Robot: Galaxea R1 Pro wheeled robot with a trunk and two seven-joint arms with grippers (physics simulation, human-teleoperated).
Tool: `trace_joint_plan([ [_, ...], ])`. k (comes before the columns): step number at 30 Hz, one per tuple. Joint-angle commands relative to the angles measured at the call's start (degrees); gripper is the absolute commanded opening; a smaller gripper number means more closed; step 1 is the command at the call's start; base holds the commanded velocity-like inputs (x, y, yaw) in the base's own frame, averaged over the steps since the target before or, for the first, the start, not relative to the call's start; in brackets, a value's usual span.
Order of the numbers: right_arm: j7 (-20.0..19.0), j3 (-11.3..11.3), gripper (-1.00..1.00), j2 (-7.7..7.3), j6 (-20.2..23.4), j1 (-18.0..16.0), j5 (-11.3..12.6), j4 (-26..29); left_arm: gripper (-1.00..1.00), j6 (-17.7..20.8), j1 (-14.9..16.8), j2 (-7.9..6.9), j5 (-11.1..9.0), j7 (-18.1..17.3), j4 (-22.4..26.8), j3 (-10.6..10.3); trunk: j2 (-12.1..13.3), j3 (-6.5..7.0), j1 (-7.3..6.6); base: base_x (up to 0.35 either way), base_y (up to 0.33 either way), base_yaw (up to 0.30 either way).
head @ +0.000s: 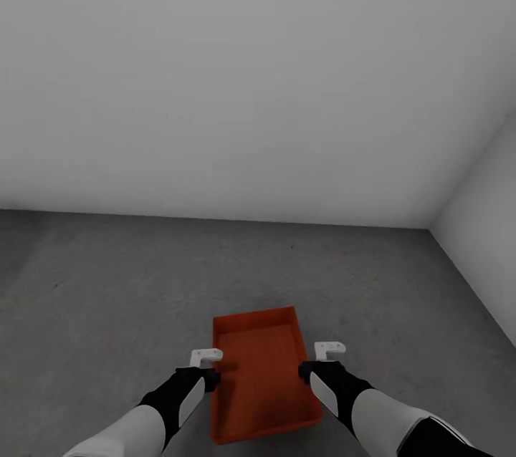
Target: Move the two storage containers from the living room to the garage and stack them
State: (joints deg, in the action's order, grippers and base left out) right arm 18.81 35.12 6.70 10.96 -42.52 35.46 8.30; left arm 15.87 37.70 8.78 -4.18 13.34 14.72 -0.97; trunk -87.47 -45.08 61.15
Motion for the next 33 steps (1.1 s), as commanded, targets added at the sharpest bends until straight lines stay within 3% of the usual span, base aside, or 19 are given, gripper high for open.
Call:
trace_joint_plan([
  [1, 0.3, 0.5, 1.0, -0.02, 0.4, 0.0, 0.3, 0.1, 1.0, 0.3, 0.0, 0.01, -0.5, 0.3, 0.1, -0.1, 0.0, -0.04, 0.0, 0.0, 0.0, 0.0],
  [5, 0.3, 0.5, 1.0, -0.02, 0.4, 0.0, 0.3, 0.1, 1.0, 0.3, 0.0, 0.01, -0.5, 0.3, 0.1, -0.1, 0.0, -0.04, 0.0, 0.0, 0.0, 0.0],
  [17, 0.3, 0.5, 1.0, 0.06, 0.4, 0.0, 0.3, 0.1, 1.0, 0.3, 0.0, -0.01, -0.5, 0.3, 0.1, 0.0, 4.8, 2.16, -2.64, 0.0, 0.0, 0.0],
  [30, 0.3, 0.5, 1.0, 0.07, 0.4, 0.0, 0.3, 0.1, 1.0, 0.3, 0.0, -0.08, -0.5, 0.3, 0.1, 0.0, 4.8, 3.24, -2.64, 0.0, 0.0, 0.0],
  [33, 0.3, 0.5, 1.0, 0.07, 0.4, 0.0, 0.3, 0.1, 1.0, 0.3, 0.0, -0.08, -0.5, 0.3, 0.1, 0.0, 6.0, 4.06, -3.3, 0.0, 0.0, 0.0],
])
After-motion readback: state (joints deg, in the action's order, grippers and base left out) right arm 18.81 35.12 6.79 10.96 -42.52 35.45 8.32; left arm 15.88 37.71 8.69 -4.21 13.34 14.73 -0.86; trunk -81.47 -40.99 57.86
